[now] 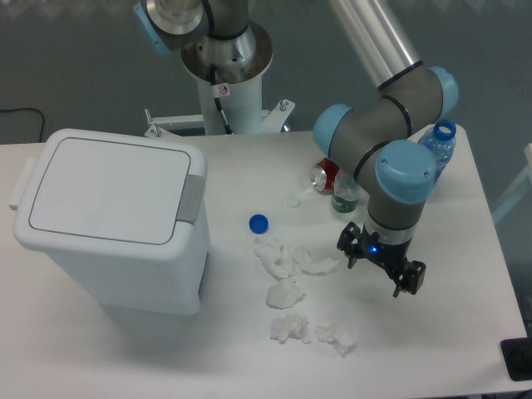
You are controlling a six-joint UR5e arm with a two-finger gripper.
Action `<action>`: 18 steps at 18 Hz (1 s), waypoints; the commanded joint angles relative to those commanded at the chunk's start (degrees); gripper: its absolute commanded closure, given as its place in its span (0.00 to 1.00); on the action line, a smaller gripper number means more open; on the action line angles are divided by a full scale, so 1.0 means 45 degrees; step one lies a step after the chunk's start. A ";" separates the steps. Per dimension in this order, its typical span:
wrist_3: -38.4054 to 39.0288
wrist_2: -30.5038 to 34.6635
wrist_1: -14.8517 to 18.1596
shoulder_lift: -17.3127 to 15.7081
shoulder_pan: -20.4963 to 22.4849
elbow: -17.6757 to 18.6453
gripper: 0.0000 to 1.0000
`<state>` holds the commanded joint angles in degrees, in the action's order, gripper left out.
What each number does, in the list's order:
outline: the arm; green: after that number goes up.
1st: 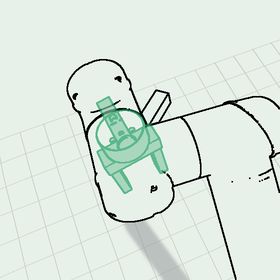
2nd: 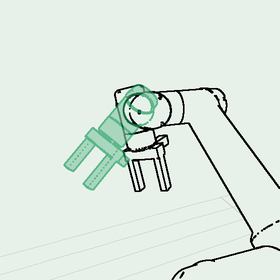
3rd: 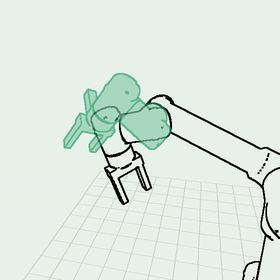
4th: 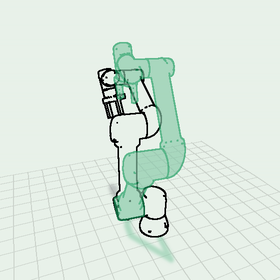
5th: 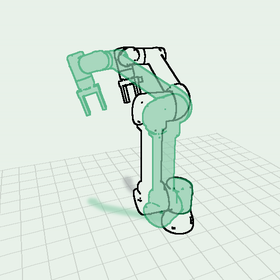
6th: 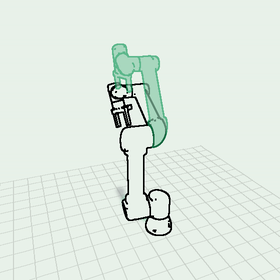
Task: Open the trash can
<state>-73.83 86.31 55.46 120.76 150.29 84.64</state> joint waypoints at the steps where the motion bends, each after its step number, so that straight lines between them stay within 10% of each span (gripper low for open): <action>1: 0.0000 0.0019 0.0000 0.0000 0.0000 0.0000 0.00; 18: 0.2304 -0.0253 -0.0020 -0.0566 -0.0136 0.0078 0.00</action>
<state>-63.46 85.17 55.37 118.22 149.68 84.99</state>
